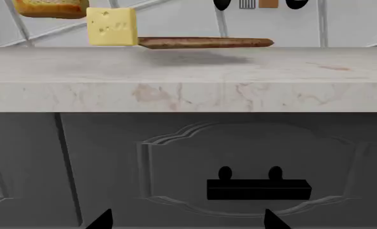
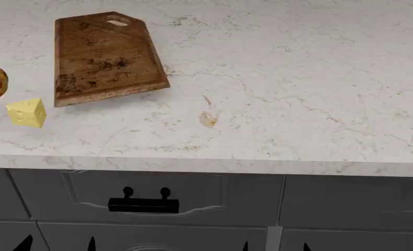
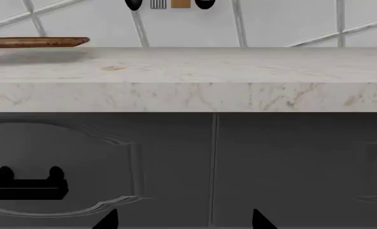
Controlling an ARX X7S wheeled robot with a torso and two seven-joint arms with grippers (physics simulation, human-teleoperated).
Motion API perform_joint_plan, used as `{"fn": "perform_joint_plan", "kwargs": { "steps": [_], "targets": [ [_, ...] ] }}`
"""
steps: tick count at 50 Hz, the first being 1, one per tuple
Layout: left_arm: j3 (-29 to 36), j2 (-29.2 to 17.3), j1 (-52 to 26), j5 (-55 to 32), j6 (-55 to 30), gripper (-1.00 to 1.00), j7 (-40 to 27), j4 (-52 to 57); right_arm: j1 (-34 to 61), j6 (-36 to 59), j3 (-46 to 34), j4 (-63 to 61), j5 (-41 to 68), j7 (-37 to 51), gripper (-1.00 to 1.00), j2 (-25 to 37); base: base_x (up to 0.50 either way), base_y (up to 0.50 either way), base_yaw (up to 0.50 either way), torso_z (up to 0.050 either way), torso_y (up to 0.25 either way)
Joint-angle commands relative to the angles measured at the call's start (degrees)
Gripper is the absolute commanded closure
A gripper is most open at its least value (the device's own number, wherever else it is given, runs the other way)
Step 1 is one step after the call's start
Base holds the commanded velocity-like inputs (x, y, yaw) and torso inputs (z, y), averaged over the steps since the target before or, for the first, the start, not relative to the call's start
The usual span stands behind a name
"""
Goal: Place the bread and cheese on the cutting board.
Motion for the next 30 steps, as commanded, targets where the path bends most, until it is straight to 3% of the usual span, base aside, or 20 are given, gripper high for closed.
{"fn": "perform_joint_plan", "kwargs": {
  "steps": [1,10,12,13,20,30],
  "targets": [
    [0.64,-0.57,0.0,-0.56,0.0,-1.0,-0.64,0.0,0.0,0.0,0.0,0.0,0.54,0.0,-1.0,0.54,0.0,0.0,0.0,0.0,0.0],
    [2.25,-2.3,-0.73,-2.65,-0.21,-1.0,-2.49,-0.19,0.88,-0.29,-2.62,0.62,1.55,3.49,-1.0,2.15,0.0,0.0,0.0,0.0,0.0],
    [1.77,-2.55,0.72,-3.6,8.11,-1.0,-2.5,0.36,0.46,-0.4,-3.57,-1.3,-0.04,4.12,-1.0,2.97,0.0,0.0,0.0,0.0,0.0],
    [0.88,-2.66,-0.67,-5.36,2.25,-1.0,-3.15,1.24,0.54,1.66,-3.45,-3.48,-0.19,4.64,-1.0,3.1,0.0,0.0,0.0,0.05,0.0],
    [-0.14,-4.45,-5.57,-7.96,-8.3,-1.0,-5.45,13.26,5.28,15.64,-0.95,-20.37,1.9,5.96,-1.0,4.87,0.0,0.0,0.0,0.05,0.0],
    [-0.13,-5.6,-9.06,-8.36,-12.41,-1.0,-7.55,15.94,8.44,20.52,-0.1,-27.24,4.24,6.37,-1.0,6.26,0.0,0.0,0.0,0.05,0.0]
  ]
}}
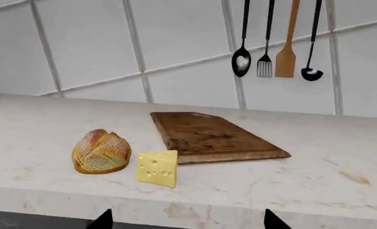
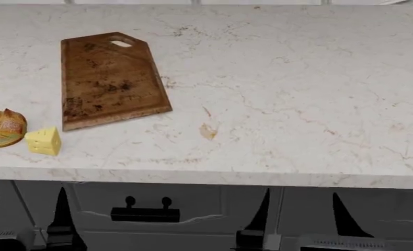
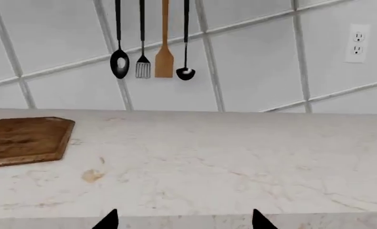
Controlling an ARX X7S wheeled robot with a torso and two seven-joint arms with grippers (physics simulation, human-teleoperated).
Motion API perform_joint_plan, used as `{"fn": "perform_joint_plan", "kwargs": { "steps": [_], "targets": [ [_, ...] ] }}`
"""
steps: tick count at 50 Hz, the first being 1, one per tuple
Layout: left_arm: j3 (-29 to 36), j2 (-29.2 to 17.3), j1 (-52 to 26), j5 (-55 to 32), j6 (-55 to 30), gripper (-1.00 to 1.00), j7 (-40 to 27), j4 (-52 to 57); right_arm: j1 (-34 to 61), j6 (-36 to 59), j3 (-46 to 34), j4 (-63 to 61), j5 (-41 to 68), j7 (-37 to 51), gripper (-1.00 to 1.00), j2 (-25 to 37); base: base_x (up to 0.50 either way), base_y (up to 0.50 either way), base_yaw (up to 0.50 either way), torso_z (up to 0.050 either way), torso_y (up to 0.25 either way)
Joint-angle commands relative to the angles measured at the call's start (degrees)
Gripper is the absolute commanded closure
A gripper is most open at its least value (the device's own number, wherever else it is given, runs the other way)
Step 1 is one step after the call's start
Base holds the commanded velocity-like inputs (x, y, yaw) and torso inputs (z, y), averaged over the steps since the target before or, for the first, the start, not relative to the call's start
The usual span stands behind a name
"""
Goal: Place the bread and cheese on the cutting board.
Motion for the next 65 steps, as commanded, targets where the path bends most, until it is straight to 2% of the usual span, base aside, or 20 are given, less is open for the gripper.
{"fn": "perform_joint_plan", "kwargs": {
  "steps": [1,8,28,38,50,59,60,65],
  "targets": [
    [-0.35,-1.86,-4.26,-1.55,-6.46,-1.0,-2.55,6.22,4.17,9.11,0.85,-11.06,1.94,1.31,-1.0,2.02,0.0,0.0,0.0,0.05,0.0],
    [-0.8,-4.06,-6.35,-2.62,-12.97,-1.0,-3.12,8.97,6.06,11.61,0.33,-11.22,2.26,1.68,-1.0,2.85,0.0,0.0,0.0,0.025,0.0],
    [-2.48,-5.73,-6.88,-4.01,-13.31,-1.0,-4.38,10.32,6.64,10.8,-2.69,-10.39,1.47,2.41,-1.0,4.2,0.02,0.47,0.0,0.0,0.0],
    [-2.27,-6.13,-6.52,-4.71,-14.18,-1.0,-4.78,11.73,5.96,9.19,-2.67,-11.46,3.4,1.48,-1.0,4.82,0.49,0.08,0.0,0.0,0.0],
    [-2.56,-6.6,-6.52,-5.76,-14.37,-1.0,-5.06,12.26,6.87,11.81,-5.31,-11.19,-0.24,3.72,-1.0,5.71,0.5,0.11,0.0,0.0,0.0],
    [-2.8,-6.71,-6.62,-6.93,-14.97,-1.0,-5.28,12.7,6.6,11.39,-4.99,-11.54,1.25,3.66,-1.0,5.64,0.42,0.41,0.0,0.0,0.0],
    [-2.68,-6.64,-6.57,-7.03,-14.94,-1.0,-5.25,12.52,6.59,11.16,-3.28,-11.41,4.76,2.37,-1.0,4.95,0.0,0.0,0.0,0.0,0.0],
    [-2.04,-7.1,-6.35,-7.15,-15.04,-1.0,-5.25,13.16,8.16,17.26,-4.68,-13.59,5.03,2.12,-1.0,5.95,0.0,0.0,0.0,0.0,0.0]
  ]
}}
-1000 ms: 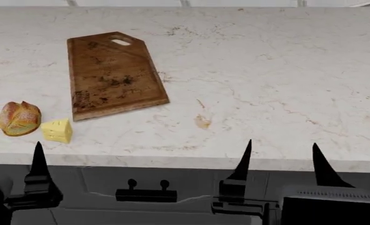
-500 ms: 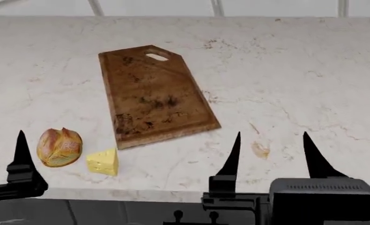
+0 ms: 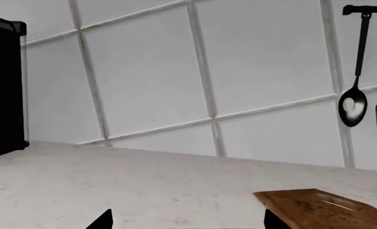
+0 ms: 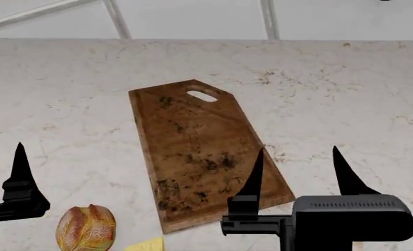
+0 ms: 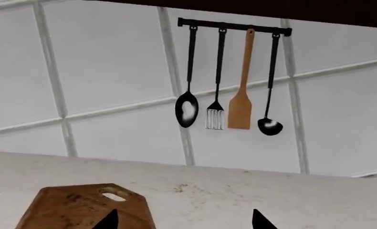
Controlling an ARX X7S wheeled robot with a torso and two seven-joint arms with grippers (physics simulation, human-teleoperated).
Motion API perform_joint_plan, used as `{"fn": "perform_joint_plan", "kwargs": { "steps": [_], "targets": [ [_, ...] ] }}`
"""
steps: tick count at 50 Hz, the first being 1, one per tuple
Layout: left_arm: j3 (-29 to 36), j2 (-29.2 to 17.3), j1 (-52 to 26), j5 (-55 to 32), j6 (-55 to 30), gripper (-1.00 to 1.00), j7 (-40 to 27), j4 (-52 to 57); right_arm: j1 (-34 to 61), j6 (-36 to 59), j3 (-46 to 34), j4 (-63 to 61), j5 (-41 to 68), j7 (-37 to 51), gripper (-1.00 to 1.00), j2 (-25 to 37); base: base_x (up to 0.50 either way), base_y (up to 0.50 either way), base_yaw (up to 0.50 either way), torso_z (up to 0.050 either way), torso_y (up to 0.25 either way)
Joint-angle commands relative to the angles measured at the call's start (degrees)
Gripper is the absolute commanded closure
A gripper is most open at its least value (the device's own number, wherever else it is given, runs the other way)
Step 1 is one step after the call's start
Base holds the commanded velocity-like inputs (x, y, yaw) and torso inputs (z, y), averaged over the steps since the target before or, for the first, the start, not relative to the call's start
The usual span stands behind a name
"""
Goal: Place the bread and cheese on the cutting board.
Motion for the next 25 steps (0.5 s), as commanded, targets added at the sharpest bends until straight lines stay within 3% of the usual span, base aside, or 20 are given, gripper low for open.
{"fn": "perform_joint_plan", "kwargs": {
  "steps": [1,8,11,16,25],
  "targets": [
    [0.44,-0.51,0.21,-0.86,-0.47,-1.0,-0.38,1.0,1.92,8.06,-0.98,-2.83,2.08,-0.24,-1.0,0.81,0.0,0.0,0.0,0.0,0.0],
    [1.17,-1.13,0.33,-1.36,-0.94,-1.0,-0.52,1.99,3.25,17.24,-3.47,-11.0,3.68,-2.18,-1.0,2.44,0.0,0.0,0.0,0.0,0.0],
    [1.0,-1.34,0.34,-1.8,-1.18,-1.0,-0.73,2.49,6.51,28.3,-3.58,-18.01,6.61,-3.19,-1.0,3.41,0.0,0.0,0.0,0.0,0.0],
    [0.72,-1.73,0.3,-2.52,-1.42,-1.0,-0.93,3.03,15.65,48.62,3.77,-27.39,18.28,-8.51,-1.0,1.58,0.0,0.0,0.0,0.0,0.0],
    [-0.07,-2.2,0.28,-3.72,-1.68,-1.0,-1.09,3.4,21.28,62.19,10.27,-28.64,27.29,-12.65,-1.0,-2.88,0.0,0.0,0.0,0.0,0.0]
  ]
}}
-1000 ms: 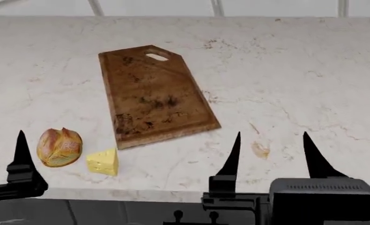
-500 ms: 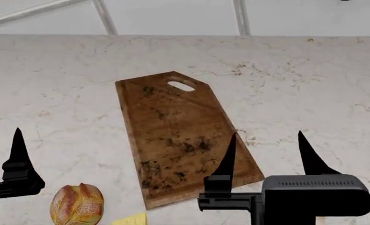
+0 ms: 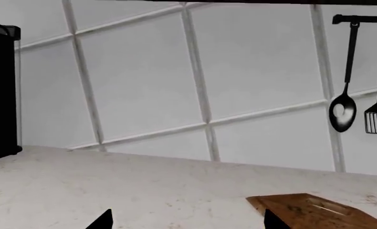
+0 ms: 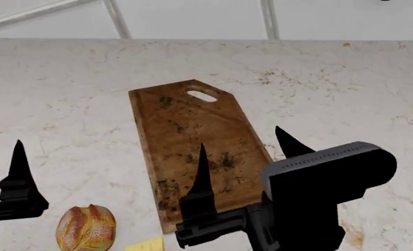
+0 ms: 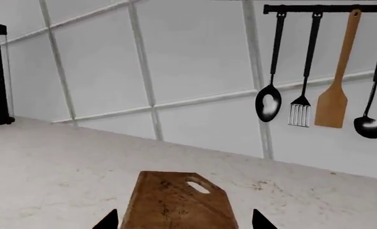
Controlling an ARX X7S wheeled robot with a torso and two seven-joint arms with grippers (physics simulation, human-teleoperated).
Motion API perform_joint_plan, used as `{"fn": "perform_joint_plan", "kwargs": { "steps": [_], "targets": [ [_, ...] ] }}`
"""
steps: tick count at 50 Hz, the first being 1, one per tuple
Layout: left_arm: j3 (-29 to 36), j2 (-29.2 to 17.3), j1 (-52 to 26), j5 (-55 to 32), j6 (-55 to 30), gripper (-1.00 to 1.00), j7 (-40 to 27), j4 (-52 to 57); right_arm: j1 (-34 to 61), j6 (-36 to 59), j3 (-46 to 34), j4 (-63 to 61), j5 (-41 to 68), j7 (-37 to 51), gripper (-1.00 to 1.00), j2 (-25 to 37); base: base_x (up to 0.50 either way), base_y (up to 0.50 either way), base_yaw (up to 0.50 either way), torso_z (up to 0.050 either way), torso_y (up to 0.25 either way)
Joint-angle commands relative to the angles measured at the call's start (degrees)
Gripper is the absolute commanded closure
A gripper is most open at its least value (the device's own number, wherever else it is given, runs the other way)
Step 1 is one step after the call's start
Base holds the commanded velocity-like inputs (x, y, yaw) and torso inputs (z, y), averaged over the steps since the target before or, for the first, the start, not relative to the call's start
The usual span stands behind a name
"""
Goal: Place the bread and cheese on the cutting board.
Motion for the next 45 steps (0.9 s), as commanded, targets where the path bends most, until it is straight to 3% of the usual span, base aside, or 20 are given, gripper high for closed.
{"fn": "perform_joint_plan", "kwargs": {
  "steps": [1,12,45],
  "targets": [
    [-0.6,-0.71,0.02,-1.29,-0.16,-1.0,-0.21,0.61,8.77,22.6,5.45,-6.84,11.55,-4.52,-1.0,-2.93,0.0,0.0,0.0,0.0,0.0],
    [-1.22,-1.26,0.13,-2.12,-0.93,-1.0,-0.82,1.73,7.19,23.04,2.55,-1.54,22.29,1.77,-1.0,-0.3,0.0,0.0,0.0,0.0,0.0],
    [-0.22,-1.93,0.55,-2.46,0.31,-1.0,-1.22,1.15,-0.69,11.01,-8.79,9.66,19.02,1.06,-1.0,3.46,0.0,0.0,0.0,0.0,0.0]
  ]
}}
